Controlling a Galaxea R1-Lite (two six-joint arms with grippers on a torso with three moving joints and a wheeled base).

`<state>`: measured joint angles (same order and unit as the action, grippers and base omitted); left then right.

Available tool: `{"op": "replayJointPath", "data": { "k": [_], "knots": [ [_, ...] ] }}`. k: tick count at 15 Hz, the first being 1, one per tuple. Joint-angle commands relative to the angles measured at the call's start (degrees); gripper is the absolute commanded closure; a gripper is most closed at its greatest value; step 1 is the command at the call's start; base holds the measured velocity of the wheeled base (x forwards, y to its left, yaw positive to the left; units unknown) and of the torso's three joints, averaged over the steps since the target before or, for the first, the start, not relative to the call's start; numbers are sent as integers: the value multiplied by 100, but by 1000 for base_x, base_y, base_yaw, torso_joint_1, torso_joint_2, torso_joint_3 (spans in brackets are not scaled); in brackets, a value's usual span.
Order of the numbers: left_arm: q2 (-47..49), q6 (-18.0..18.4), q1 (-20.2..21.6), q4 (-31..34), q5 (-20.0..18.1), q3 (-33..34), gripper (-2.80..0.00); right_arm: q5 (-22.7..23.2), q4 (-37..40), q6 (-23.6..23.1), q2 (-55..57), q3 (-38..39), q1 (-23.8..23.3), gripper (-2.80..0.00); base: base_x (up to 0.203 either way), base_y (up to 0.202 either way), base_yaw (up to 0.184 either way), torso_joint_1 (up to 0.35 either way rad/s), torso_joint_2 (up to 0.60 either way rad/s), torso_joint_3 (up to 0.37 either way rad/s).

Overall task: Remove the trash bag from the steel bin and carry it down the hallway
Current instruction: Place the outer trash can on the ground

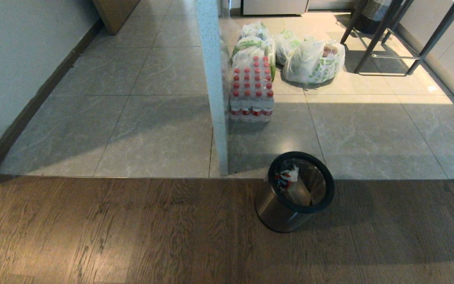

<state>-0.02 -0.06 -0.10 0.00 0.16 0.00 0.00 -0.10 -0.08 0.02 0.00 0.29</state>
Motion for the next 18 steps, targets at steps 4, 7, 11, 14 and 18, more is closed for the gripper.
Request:
{"op": "replayJointPath", "data": {
  "k": [4, 7, 11, 14, 18],
  "knots": [
    [-4, -3, 1, 0, 2, 5, 0, 67, 112, -307, 53, -38, 3, 0, 0, 0, 0, 0, 0, 0],
    [2, -3, 1, 0, 2, 0, 0, 333, 267, -351, 304, -862, 2, 0, 0, 0, 0, 0, 0, 0],
    [-1, -3, 1, 0, 2, 9, 0, 885, 863, -297, 2909, -3328, 11, 0, 0, 0, 0, 0, 0, 0],
    [2, -3, 1, 0, 2, 9, 0, 1514, 1533, -168, 5440, -5326, 316, 0, 0, 0, 0, 0, 0, 0],
    [2, -3, 1, 0, 2, 1, 0, 2140, 2814, -141, 8407, -7664, 1229, 0, 0, 0, 0, 0, 0, 0]
  ]
}}
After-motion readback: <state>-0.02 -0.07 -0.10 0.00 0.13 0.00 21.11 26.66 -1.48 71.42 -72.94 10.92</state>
